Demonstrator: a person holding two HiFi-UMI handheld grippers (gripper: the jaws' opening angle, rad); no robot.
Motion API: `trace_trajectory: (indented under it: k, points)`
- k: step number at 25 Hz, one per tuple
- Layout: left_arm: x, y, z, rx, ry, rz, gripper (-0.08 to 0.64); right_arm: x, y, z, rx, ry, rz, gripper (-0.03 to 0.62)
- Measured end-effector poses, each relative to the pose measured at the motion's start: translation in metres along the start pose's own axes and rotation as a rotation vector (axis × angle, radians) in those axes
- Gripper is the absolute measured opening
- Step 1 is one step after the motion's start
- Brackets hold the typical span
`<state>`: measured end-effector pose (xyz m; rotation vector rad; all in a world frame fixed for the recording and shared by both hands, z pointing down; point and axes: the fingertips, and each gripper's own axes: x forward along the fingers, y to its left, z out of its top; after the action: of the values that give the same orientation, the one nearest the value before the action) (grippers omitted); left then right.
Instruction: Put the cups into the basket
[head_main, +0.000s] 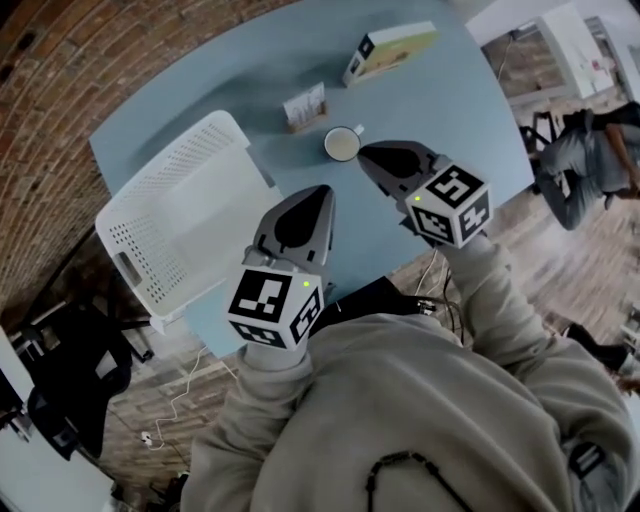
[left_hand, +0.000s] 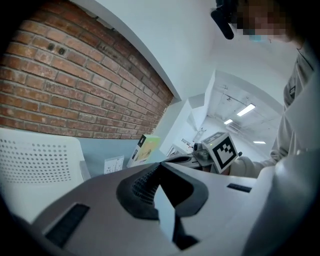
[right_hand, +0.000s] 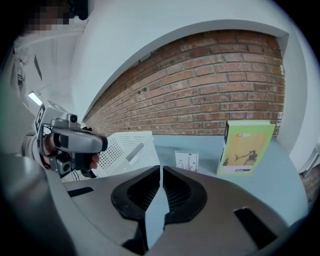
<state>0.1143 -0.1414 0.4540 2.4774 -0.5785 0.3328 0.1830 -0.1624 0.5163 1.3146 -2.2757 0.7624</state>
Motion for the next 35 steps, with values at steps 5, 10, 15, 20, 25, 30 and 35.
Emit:
trace_trajectory:
  k: [5, 10, 15, 20, 25, 30, 35]
  points:
    - [0.009, 0.001, -0.018, -0.031, 0.016, -0.001, -0.005, 0.025, -0.004, -0.023, -0.01, 0.061, 0.018, 0.012]
    - [0.015, 0.0, -0.036, -0.056, 0.025, -0.022, -0.005, 0.045, -0.016, -0.05, -0.019, 0.149, 0.022, 0.037]
    - [0.017, 0.001, -0.049, -0.077, 0.032, -0.026, -0.005, 0.06, -0.021, -0.073, -0.043, 0.238, 0.037, 0.094]
    - [0.014, 0.011, -0.058, -0.16, 0.017, -0.014, -0.005, 0.081, -0.024, -0.095, -0.061, 0.318, 0.057, 0.142]
    - [0.012, 0.014, -0.062, -0.198, 0.013, -0.007, -0.005, 0.094, -0.03, -0.106, -0.114, 0.387, 0.045, 0.147]
    - [0.013, 0.011, -0.065, -0.229, 0.004, -0.03, -0.005, 0.105, -0.027, -0.123, -0.212, 0.486, 0.05, 0.147]
    - [0.013, 0.015, -0.069, -0.236, 0.007, -0.018, -0.005, 0.113, -0.028, -0.129, -0.215, 0.515, 0.043, 0.146]
